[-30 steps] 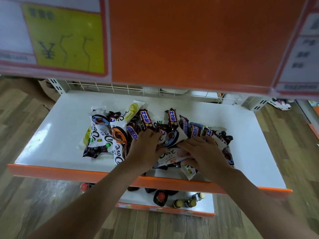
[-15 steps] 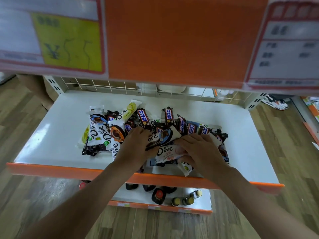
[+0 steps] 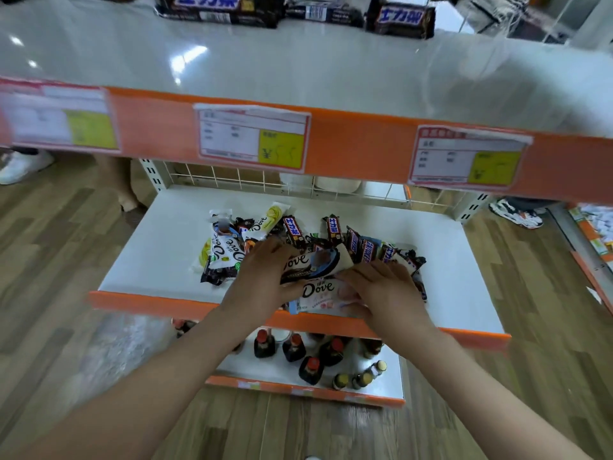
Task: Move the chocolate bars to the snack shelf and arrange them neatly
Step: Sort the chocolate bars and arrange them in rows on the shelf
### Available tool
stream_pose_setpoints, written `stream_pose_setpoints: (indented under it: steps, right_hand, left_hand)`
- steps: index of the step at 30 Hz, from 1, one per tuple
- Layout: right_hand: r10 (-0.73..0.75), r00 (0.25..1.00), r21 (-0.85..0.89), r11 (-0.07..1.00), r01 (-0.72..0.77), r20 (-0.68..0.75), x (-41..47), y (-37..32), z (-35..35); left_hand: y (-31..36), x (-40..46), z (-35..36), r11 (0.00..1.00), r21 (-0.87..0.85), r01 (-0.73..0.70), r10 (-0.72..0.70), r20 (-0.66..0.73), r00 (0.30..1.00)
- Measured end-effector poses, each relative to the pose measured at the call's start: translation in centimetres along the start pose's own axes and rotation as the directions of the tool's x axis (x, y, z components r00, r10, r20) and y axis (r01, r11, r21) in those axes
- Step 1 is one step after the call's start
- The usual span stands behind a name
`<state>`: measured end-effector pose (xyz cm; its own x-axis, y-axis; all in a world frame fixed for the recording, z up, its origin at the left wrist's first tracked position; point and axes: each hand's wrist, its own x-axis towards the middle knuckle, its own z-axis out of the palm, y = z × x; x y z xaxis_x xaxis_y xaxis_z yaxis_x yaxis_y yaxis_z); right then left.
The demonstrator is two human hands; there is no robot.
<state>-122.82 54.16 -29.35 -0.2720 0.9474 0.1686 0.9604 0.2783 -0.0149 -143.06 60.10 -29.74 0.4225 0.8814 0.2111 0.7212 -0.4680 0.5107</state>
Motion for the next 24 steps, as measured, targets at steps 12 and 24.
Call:
stream_pose_setpoints:
  steps: [12, 24]
  right_hand:
    - [0.038, 0.994, 0.004, 0.999, -0.039, 0.102, -5.3, -5.9, -8.0]
    - [-0.088, 0.992, -0.088, 0.993, 0.080, -0.091, -6.5, -9.7, -15.9]
  left_hand:
    - [3.6, -5.9, -7.8, 0.996, -0.069, 0.049, -0.044, 0.070, 0.997]
    - [6.6, -9.5, -15.7, 0.995, -0.093, -0.018, 0.012, -0.059, 0.998]
